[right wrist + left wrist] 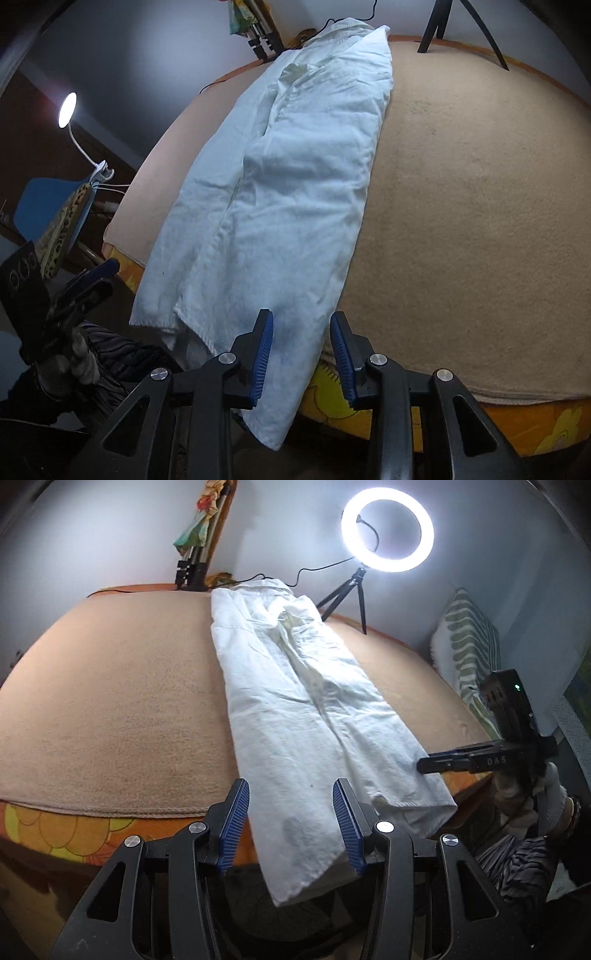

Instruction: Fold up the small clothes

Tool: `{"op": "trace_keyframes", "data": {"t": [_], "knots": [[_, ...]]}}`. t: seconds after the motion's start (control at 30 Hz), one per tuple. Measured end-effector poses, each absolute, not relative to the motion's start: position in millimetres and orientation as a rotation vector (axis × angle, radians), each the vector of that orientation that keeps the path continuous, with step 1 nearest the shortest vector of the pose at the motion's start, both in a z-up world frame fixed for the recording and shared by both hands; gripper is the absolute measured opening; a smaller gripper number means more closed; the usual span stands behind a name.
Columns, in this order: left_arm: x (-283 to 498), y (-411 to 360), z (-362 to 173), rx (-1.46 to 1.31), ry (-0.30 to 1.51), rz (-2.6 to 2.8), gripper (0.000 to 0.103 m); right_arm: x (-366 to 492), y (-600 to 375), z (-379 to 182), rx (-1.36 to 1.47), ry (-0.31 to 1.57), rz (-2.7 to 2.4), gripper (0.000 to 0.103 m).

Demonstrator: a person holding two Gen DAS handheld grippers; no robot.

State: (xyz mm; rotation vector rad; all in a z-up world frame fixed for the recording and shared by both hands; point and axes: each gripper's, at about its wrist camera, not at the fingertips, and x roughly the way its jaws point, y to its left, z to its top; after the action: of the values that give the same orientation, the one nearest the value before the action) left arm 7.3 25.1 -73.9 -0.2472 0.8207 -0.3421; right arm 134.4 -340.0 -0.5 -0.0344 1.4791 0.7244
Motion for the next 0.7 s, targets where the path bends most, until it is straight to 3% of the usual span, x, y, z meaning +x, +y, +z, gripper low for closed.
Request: {"op": "trace_keyframes", "data": {"t": [0.07,0.13,0.3,0.4,0.5,0.57,0.7], "knots": [[9.9,22.7,-78.5,-0.233,0.836,-0.337,0.046,132.6,-337.7,-0.6,-0.062,1.46,0.716,0.023],[9.5,19.1,-83.6,-0.208,0.858,-0.33,0.046,134.5,-340.8,2.1,-0.072,1.453,0.705,0.007],[5.7,18.8,-90.4,-0.183,0.881,-0.345,0.046,130.3,-350.3,-1.7,-0.089,1.459,0.689,0.003],[8.2,22.6,-96.3,-0.22,0.916,-0.354,0.046,132.9,-353.9,-1.8,-0.033,1.47,0.697,0.003],[11.0,24.2,-100.6,-0.257,0.946,-0.375,0.046,135.2,-358.1,-2.3,0.045,1.487,0.737,0.012],[12.0,26.9,-103.3,-0.302,0.959,-0.391,0.045,134.3,-357.9,-1.5,0.08,1.487,0.77,0.024],[12.6,32.6,-104.2,-0.359,0.972,-0.404,0.043,131.1,-359.1,-2.2,0.108,1.497,0.822,0.027]]}}
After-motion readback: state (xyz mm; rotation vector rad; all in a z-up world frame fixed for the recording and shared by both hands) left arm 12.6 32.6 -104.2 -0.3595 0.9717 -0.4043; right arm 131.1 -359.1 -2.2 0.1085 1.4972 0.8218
